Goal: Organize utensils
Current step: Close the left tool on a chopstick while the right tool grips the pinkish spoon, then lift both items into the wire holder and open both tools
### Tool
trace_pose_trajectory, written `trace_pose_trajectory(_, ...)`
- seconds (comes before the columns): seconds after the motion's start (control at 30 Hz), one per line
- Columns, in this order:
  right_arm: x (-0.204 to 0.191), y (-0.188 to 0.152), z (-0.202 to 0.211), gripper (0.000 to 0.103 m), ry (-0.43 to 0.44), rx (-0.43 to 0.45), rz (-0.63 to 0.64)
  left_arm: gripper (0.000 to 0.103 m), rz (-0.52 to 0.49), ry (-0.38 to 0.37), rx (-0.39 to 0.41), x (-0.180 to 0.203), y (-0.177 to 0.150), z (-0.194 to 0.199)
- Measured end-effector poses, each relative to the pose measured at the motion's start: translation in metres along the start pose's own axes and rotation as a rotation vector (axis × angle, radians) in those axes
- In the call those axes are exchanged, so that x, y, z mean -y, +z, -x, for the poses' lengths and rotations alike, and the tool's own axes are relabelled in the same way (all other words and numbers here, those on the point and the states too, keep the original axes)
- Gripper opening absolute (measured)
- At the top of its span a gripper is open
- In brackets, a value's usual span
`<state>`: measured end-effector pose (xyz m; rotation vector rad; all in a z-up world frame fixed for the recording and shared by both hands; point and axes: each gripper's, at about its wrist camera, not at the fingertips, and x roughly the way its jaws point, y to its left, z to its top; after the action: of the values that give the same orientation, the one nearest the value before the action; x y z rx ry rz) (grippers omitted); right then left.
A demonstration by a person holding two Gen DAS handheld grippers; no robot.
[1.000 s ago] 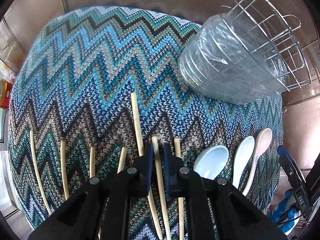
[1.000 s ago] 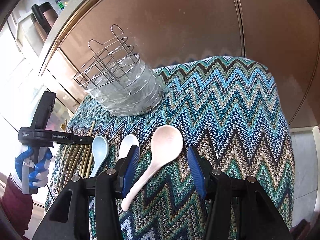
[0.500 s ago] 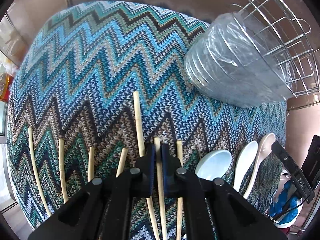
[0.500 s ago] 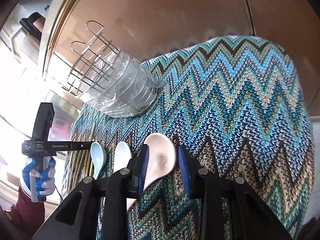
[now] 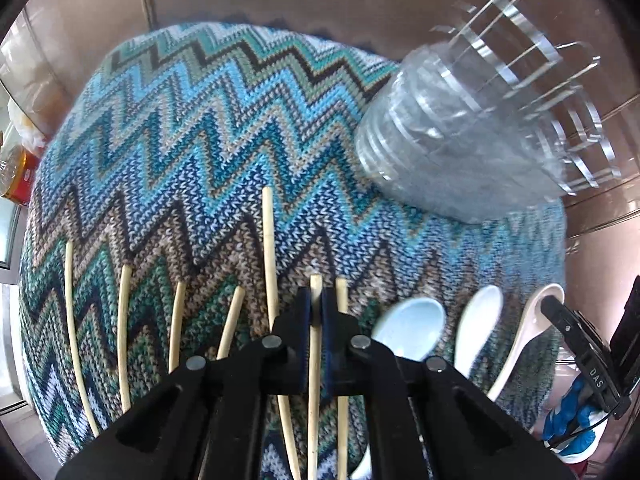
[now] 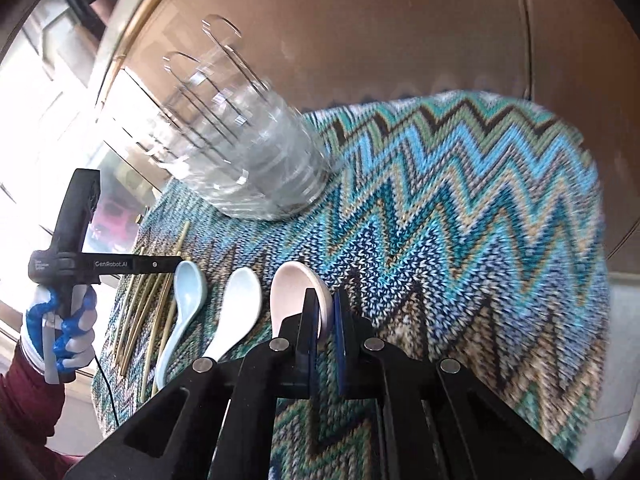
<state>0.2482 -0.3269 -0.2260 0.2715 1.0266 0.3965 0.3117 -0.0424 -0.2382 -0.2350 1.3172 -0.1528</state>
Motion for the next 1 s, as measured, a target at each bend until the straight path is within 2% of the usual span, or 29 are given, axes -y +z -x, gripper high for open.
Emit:
trace_pose_trajectory(0.27,-0.039,-0.014,0.075,0.007,-0.070,0.158,0.058,0.004,-0.008,-0.112,0.131,-0.011,-0.029,0.065)
trace_pose_trajectory(0.4,-0.068,-0.008,0.113,0.007,-0.098,0.265,0.082,0.004,-0.037,-0.156,0.241,-0.002,-0.037,0.111)
trace_pose_trajectory(0.53,-0.105,0.015,0.135,0.007,-0.148,0.392,0.119,0.004,-0.067,-0.198,0.411,0.008,-0.037,0.173)
trace_pose_trajectory(0.73,-0.143,0.056,0.158,0.007,-0.238,0.592,0.165,0.004,-0.068,-0.285,0.692,0.030,-0.006,0.246)
trace_pose_trajectory(0.87,-0.150,0.079,0.147,0.007,-0.307,0.679,0.176,0.004,-0.028,-0.283,0.876,0.043,0.018,0.267)
trace_pose_trajectory(1.0,-0.149,0.096,0.122,0.007,-0.385,0.724,0.199,0.004,0.011,-0.222,1.009,0.059,0.044,0.250)
